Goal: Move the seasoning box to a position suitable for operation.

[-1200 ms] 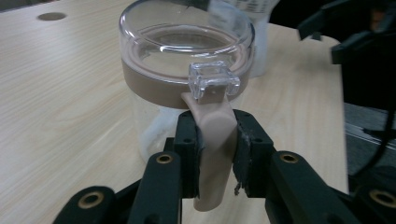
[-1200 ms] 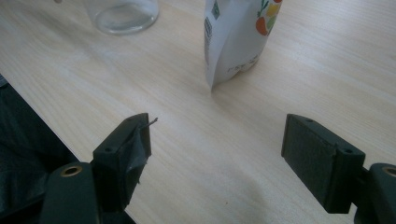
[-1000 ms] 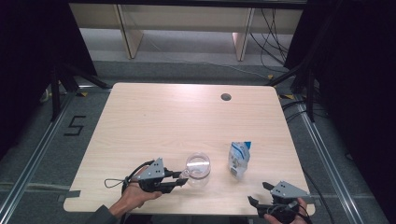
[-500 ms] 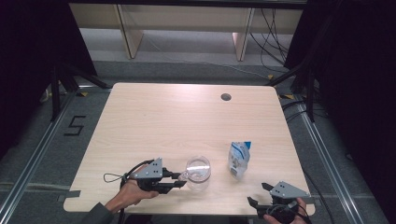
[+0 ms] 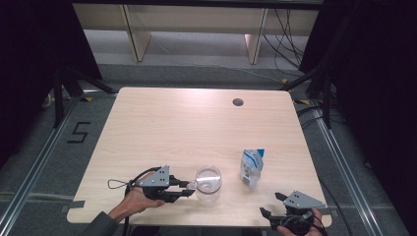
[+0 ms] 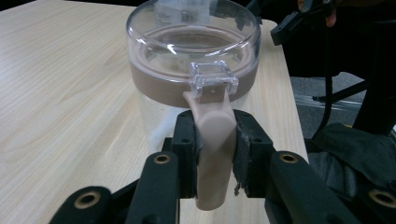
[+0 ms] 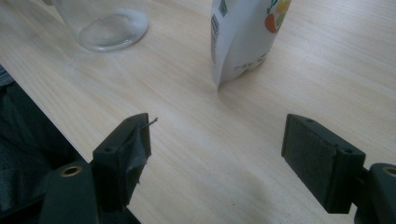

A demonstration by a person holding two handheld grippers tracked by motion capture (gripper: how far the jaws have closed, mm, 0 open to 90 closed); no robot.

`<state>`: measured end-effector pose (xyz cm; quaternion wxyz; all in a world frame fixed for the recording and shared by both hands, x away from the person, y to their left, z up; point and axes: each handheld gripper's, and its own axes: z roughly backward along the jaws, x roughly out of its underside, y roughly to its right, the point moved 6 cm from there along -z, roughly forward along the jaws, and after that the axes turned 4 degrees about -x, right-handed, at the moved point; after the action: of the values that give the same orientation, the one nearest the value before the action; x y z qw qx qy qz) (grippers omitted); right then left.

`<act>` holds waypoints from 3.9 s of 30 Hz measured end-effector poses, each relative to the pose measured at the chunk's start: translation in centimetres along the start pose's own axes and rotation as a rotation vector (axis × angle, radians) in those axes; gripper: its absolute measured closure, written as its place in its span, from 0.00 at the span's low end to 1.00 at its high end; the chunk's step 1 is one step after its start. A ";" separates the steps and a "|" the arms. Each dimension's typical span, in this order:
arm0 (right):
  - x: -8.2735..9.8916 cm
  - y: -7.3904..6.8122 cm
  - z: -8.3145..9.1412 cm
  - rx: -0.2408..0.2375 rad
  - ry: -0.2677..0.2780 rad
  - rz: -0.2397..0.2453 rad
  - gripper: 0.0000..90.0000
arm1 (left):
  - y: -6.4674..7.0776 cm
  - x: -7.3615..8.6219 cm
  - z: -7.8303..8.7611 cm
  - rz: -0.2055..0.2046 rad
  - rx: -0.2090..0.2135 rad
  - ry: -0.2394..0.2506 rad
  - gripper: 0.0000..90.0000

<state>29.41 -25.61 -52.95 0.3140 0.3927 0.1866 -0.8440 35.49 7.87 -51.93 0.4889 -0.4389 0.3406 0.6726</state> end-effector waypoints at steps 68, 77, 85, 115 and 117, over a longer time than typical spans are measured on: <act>-2.6 -3.9 -1.1 -0.182 0.102 0.096 0.49 | 0.9 -2.7 4.2 0.228 -0.330 0.082 0.91; -4.0 -4.7 -2.0 -0.163 0.134 0.147 0.58 | 0.9 -3.6 3.3 0.223 -0.331 0.076 0.97; -5.2 -5.3 -3.5 -0.158 0.132 0.169 0.67 | 1.0 -3.8 2.4 0.204 -0.316 0.046 0.98; -7.3 -6.2 -6.1 -0.165 0.180 0.215 0.97 | 1.0 -4.1 1.5 0.198 -0.304 0.046 0.98; -7.4 -6.2 -6.1 -0.153 0.179 0.214 0.97 | 1.0 -4.1 1.5 0.201 -0.305 0.047 0.98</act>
<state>32.22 -14.85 -50.57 0.4134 0.4589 0.2346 -0.7507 34.68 7.44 -47.54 0.3391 -0.4872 0.2881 0.7514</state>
